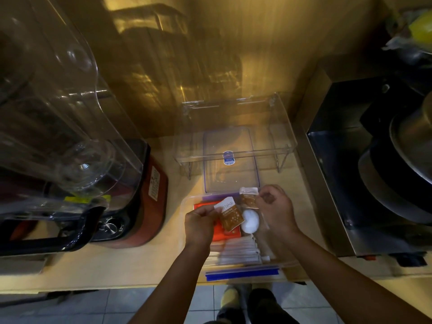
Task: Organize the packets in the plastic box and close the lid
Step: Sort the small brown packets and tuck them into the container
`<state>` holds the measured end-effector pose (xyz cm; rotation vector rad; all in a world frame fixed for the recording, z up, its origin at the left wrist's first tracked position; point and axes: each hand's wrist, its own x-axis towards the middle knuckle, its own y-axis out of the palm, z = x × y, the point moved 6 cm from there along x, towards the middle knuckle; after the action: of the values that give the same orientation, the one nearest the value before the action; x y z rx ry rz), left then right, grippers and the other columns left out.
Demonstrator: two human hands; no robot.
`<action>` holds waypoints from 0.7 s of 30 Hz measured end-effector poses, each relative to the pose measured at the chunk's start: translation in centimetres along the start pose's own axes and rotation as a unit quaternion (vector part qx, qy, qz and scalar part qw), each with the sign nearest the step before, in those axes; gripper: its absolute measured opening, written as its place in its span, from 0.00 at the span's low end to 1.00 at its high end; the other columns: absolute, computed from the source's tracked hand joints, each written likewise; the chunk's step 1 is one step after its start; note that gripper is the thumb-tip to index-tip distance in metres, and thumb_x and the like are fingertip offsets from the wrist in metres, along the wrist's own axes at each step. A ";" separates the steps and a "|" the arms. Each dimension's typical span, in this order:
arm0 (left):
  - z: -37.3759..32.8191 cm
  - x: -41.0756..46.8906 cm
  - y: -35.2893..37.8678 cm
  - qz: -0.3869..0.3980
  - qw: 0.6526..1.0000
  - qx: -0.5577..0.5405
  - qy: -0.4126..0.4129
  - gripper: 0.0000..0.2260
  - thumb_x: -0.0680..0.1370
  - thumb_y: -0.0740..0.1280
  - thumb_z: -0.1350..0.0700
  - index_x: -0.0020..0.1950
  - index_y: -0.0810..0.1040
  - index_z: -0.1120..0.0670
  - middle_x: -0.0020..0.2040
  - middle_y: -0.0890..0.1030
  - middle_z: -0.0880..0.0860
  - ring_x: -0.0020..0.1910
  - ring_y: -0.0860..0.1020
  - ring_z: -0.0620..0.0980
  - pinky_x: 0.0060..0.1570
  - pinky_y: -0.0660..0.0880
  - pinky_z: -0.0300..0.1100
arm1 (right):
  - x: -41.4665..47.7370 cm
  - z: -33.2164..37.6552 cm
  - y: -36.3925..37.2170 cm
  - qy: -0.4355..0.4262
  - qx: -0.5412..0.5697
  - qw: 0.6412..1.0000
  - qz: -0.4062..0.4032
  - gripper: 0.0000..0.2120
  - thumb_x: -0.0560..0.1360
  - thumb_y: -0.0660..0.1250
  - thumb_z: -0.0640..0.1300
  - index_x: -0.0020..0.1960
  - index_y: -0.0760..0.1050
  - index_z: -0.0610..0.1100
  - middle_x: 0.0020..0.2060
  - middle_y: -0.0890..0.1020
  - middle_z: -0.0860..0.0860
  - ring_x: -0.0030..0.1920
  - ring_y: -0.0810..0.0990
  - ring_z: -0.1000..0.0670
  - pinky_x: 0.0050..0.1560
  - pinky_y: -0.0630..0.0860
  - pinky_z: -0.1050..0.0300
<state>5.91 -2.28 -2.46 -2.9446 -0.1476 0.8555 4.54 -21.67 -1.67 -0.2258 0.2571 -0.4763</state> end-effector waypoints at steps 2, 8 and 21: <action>-0.1 0.0 0.1 0.001 1.000 -0.006 -0.006 0.03 0.74 0.68 0.64 0.43 0.81 0.60 0.38 0.83 0.54 0.36 0.81 0.49 0.30 0.76 0.35 | -0.1 -0.2 -0.2 0.066 0.129 0.989 0.034 0.11 0.71 0.63 0.27 0.35 0.73 0.40 0.30 0.76 0.47 0.25 0.75 0.59 0.26 0.71 0.71; -0.6 -0.4 1.8 0.030 0.999 -0.028 -0.020 0.05 0.74 0.68 0.64 0.38 0.80 0.60 0.38 0.82 0.58 0.38 0.79 0.53 0.40 0.77 0.45 | 0.2 -0.2 -0.3 0.099 0.096 0.983 0.121 0.11 0.71 0.66 0.29 0.33 0.75 0.41 0.28 0.76 0.48 0.29 0.72 0.53 0.32 0.71 0.63; -0.1 -1.7 3.7 0.099 0.995 -0.003 -0.019 0.06 0.75 0.67 0.60 0.41 0.82 0.58 0.35 0.83 0.54 0.35 0.80 0.50 0.35 0.78 0.39 | -0.6 -2.1 0.0 0.097 -0.007 0.990 0.103 0.12 0.69 0.68 0.31 0.32 0.72 0.44 0.29 0.76 0.49 0.31 0.74 0.54 0.29 0.72 0.66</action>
<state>4.82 -6.14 -1.84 -2.9864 0.1432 0.9345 3.40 -21.72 -3.56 -0.1635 0.4689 -0.2918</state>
